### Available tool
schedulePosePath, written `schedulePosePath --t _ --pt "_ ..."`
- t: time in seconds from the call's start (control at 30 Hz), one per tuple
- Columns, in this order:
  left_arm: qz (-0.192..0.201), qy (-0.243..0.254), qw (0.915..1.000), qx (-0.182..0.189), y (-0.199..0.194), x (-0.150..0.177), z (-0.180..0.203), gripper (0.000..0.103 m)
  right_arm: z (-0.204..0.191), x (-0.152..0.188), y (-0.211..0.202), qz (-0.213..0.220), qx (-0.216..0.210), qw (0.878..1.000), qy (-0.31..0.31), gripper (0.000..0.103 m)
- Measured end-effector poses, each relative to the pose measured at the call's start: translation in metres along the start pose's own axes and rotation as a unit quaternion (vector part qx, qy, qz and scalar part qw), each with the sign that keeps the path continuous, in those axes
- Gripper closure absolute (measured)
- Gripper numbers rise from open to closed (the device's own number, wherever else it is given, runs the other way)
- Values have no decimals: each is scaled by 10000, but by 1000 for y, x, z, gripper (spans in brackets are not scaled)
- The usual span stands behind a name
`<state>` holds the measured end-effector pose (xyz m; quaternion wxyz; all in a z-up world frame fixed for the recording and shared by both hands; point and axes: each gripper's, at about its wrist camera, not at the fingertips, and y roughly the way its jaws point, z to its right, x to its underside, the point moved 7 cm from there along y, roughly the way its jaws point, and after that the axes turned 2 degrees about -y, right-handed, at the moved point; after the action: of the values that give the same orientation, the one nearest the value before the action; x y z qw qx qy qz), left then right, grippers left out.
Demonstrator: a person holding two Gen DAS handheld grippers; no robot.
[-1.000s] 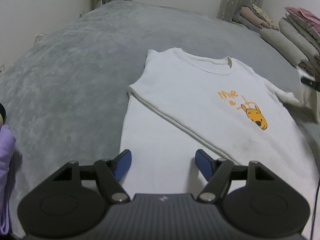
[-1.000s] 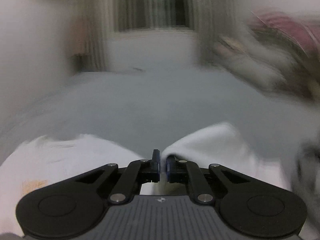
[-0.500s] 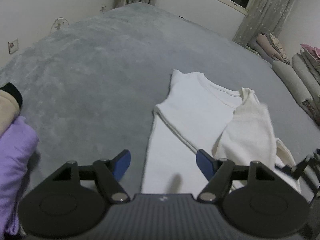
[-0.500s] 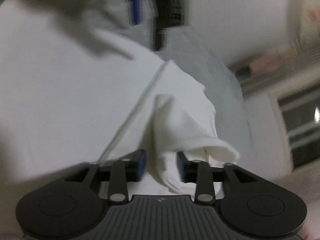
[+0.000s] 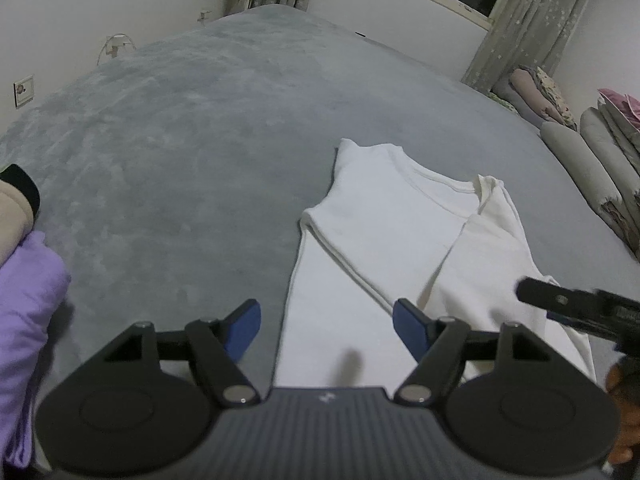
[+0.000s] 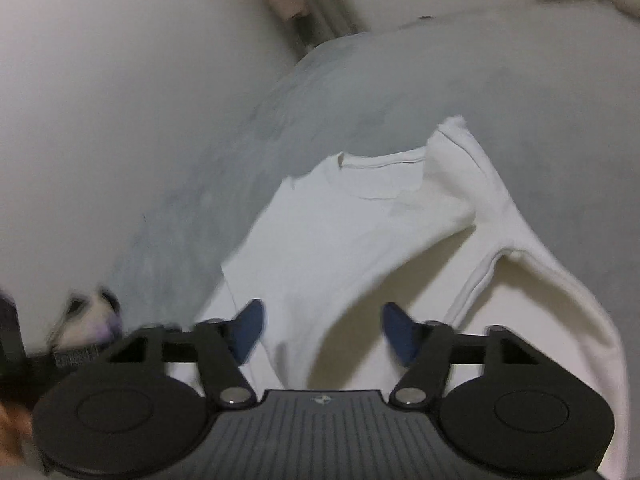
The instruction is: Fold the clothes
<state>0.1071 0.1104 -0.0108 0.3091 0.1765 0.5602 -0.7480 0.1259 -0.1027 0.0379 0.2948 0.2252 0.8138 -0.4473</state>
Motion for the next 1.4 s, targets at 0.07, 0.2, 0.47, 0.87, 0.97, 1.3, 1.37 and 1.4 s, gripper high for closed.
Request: schedulePosePath --t 0.07,0.2,0.47,0.87,0.97,1.3,1.37,1.4 --pt "3 -36 10000 16 -1 -1 -2 31 -7 6 7 130 398 9976 -545 71" --pt "38 -435 9990 64 -6 -12 -20 31 -51 25 -5 529 435 9707 -2305 95" --pt "98 -958 9953 -40 -9 -23 -47 31 -142 157 -32 -711 -473 7355 -6721 91" --pt "-98 -526 9985 103 -3 -7 -21 30 -33 43 -63 93 1123 8818 -4580 60" --pt "-119 -501 9986 83 -1 -6 -21 29 12 41 -48 -145 2601 8260 -4999 60" --pt "-216 -255 9994 51 7 4 -10 29 22 18 13 23 2636 8581 -4407 77" --pt "-232 -255 9994 44 7 5 -11 29 33 12 12 37 2633 8736 -4091 83" --pt "-236 -257 9994 40 8 5 -11 29 39 7 9 112 2458 8922 -3787 85"
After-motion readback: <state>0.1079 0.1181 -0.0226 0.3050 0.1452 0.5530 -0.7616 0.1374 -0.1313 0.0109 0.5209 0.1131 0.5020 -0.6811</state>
